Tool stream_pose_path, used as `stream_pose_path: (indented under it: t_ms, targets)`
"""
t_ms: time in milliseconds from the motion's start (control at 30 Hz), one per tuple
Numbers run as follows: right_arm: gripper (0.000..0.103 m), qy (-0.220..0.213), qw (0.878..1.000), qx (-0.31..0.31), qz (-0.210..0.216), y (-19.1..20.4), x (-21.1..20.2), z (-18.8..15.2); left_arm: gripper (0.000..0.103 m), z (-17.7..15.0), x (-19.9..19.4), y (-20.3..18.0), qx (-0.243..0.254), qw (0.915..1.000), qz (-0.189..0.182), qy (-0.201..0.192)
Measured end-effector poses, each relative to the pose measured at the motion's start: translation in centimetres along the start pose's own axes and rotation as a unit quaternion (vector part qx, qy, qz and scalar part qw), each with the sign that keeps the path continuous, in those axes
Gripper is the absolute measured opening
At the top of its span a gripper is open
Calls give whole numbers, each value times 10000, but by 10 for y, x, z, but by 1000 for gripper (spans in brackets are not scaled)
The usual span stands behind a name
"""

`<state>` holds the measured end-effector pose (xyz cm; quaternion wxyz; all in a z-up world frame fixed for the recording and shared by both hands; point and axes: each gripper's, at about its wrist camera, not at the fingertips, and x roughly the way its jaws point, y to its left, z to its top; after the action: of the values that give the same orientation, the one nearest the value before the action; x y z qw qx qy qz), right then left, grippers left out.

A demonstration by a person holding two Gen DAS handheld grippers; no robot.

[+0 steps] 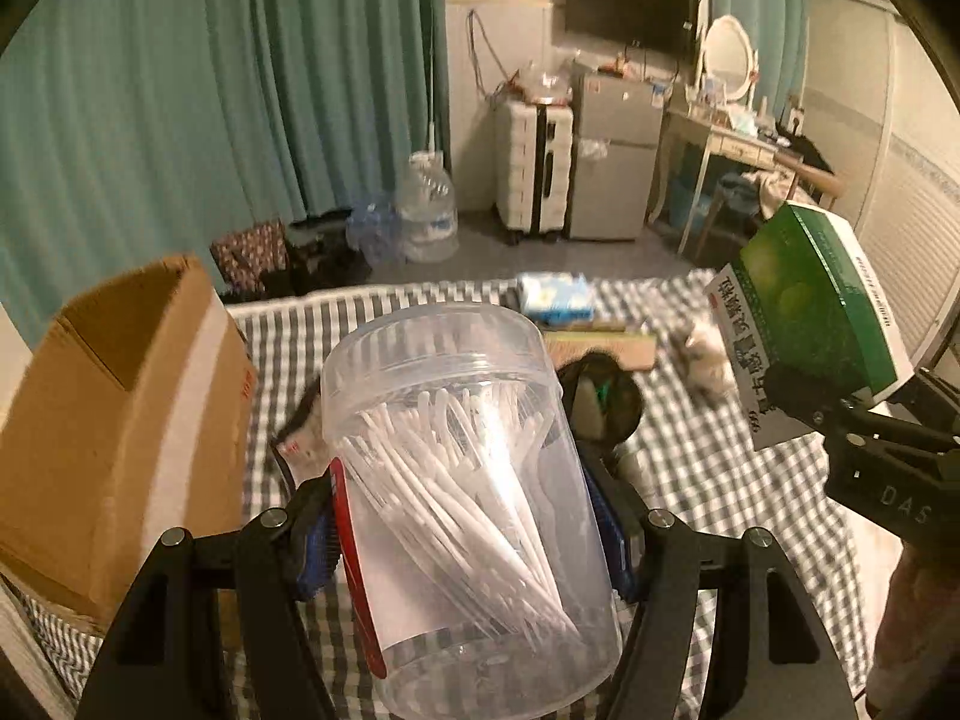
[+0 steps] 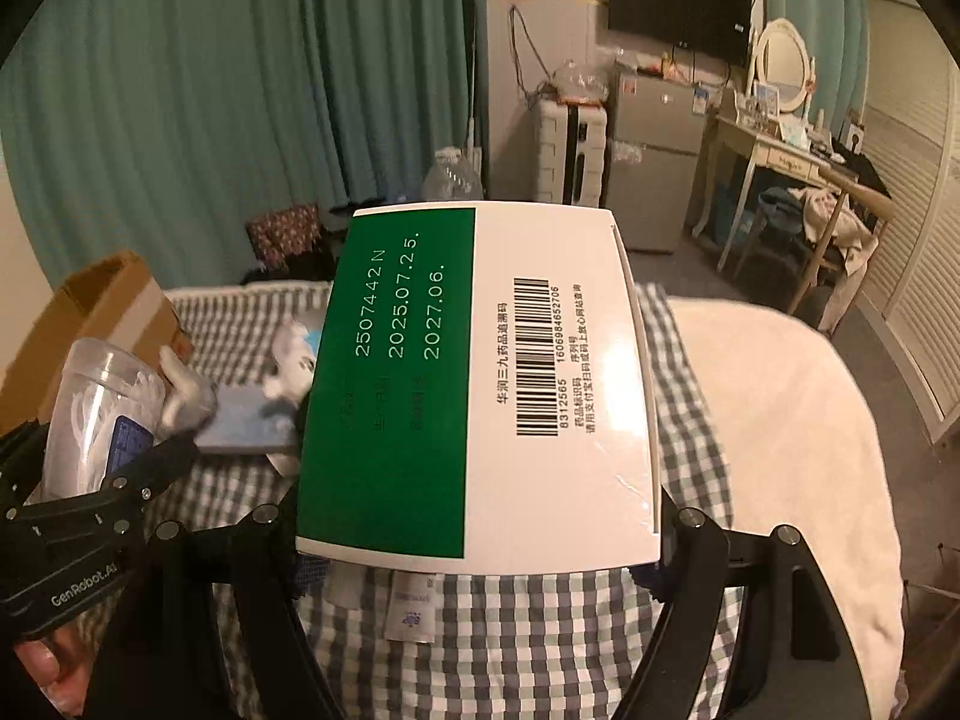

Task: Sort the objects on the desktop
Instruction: 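Lift the clear cotton-swab jar with left tool while right tool lifts green-white medicine box, then carry the jar and medicine box over the open cardboard box with both tools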

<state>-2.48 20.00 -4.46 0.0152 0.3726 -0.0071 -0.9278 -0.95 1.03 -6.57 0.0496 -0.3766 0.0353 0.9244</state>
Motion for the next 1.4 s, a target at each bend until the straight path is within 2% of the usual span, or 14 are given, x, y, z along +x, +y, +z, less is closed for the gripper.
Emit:
stream_pose_path:
  t_ms: [67,300,533,700,833,967,1200,1333,1400]
  targets:
    - [76,-124,9999,4,16,2,-9,7,69,7,-10,-5,-9,9999,-17,-128]
    - [76,-522,9986,-6,65,15,-42,32,69,38,-57,14,-70,9980,-57,-627]
    - [76,-781,9968,110,149,22,-68,51,69,58,-86,33,43,9944,202,-1037]
    - [76,-936,9953,150,185,35,-84,57,69,67,-98,51,-211,9937,140,-1095]
    - [76,-996,9948,90,195,46,-88,59,69,70,-108,57,-203,9921,168,-1224]
    - [76,-1041,9943,-64,224,61,-87,62,69,72,-108,67,-211,9929,162,-1160]
    - [76,-1099,9930,-135,421,90,-83,68,69,75,-112,102,-432,9901,478,-1246]
    - [76,-1089,9922,-243,560,114,-80,70,69,76,-114,120,-312,9880,850,-1254]
    - [76,-1087,9914,-320,653,128,-78,72,69,74,-115,130,-385,9885,813,-1212]
